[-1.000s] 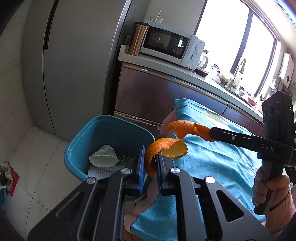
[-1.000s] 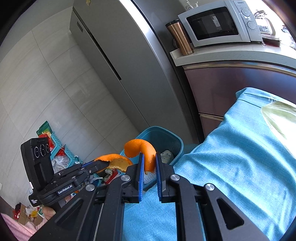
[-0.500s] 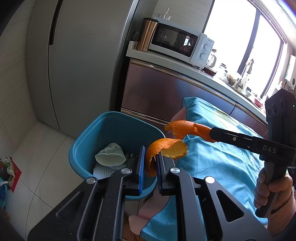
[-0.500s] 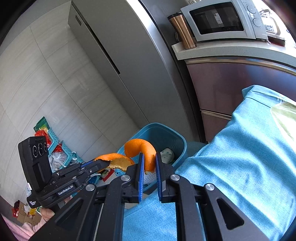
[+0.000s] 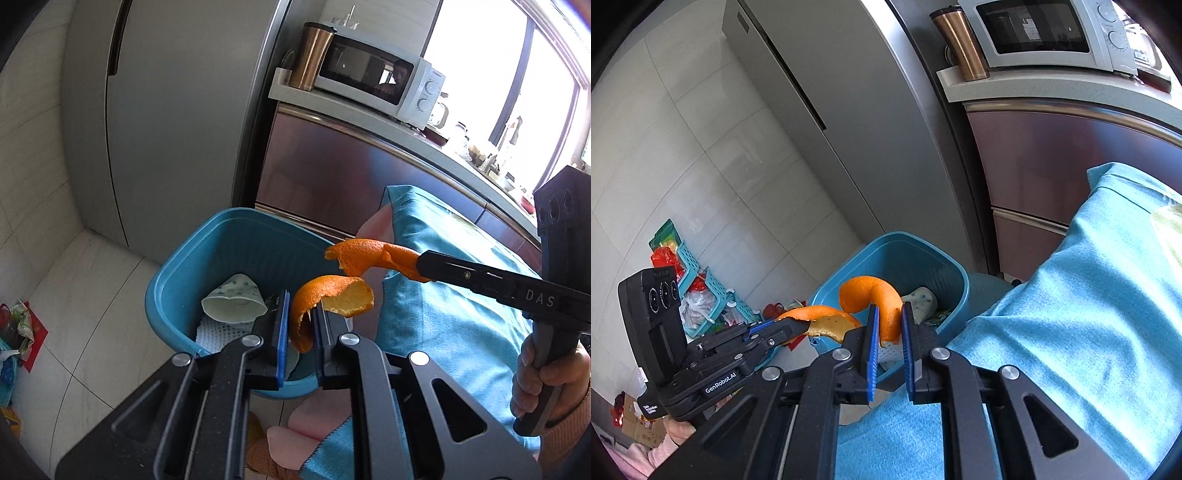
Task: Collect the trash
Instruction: 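Carry both orange peels over the teal bin, then open both tools to drop the orange peels into the bin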
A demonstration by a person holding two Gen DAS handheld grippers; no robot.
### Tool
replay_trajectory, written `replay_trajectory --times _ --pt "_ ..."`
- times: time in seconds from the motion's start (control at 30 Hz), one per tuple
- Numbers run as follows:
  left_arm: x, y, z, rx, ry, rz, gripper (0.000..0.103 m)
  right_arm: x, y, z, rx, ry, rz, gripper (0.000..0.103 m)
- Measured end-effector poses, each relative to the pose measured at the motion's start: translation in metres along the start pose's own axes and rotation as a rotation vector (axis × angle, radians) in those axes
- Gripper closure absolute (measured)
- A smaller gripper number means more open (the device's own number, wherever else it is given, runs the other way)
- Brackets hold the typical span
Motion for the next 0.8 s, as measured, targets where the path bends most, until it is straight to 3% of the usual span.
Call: replay_trajectory --times 0.8 --pt "-0.016 -0.003 -0.042 -0.064 0.05 0.05 0.092 -0.007 0.001 -0.044 -0.089 -0.055 0.034 0.092"
Point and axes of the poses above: each gripper's, at about its wrist camera, not at the fingertips, and z roughly against the way its jaws point, x to its right, y to its top, the point moved 3 cm from there along -z, roughly the way its jaws point
